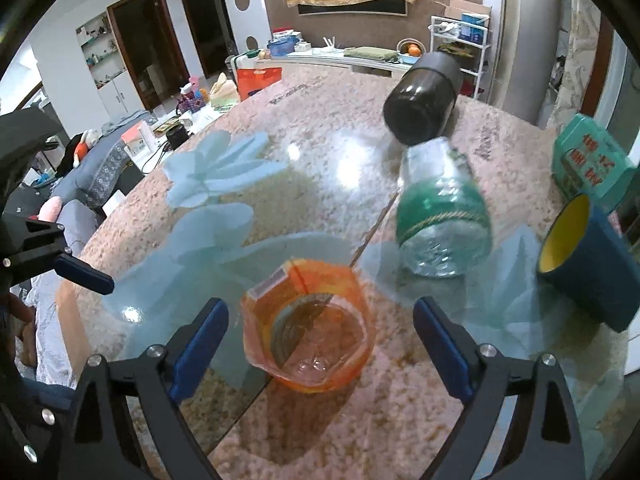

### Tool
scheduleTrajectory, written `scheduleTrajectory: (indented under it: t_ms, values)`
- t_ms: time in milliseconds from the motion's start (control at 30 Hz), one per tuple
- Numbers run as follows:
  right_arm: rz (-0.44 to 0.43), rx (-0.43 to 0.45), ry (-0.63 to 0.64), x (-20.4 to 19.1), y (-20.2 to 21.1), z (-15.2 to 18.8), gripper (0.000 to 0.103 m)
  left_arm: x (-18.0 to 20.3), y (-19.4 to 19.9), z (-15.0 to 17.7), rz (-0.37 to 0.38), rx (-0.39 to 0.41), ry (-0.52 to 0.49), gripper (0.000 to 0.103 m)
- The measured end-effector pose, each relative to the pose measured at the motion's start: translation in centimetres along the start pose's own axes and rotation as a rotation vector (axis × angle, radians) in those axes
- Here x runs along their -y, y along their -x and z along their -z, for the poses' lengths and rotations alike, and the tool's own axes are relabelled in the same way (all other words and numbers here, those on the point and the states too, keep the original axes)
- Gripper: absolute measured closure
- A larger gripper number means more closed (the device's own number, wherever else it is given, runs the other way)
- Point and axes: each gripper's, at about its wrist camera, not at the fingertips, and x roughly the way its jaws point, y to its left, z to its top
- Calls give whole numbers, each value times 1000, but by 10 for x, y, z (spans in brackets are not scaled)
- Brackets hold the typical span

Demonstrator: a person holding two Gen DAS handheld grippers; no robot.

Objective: Flip cup upright

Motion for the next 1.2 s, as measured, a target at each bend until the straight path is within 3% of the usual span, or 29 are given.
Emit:
scheduleTrajectory:
  t_ms: [167,433,700,833,1033,1200]
  values:
    - [44,-8,-63,5,33,-17,0,-2,29,-6,-36,64,6,0]
    - [136,-28,-151,8,84,-38,0,-2,77,-31,-82,194,-38,0]
    - [209,-70,-289,10,123,-44,0,5,108,-44,-40,284,-79,0]
    - [239,-96,-343,10,131,-34,0,4,117,-51,5,305,-88,0]
    - [237,-103,-439,4,143,-28,0,6,123,-63,5,300,-108,0]
    - [285,-117,-483,-4,146,-33,0,14,124,-66,16,271,-162,0]
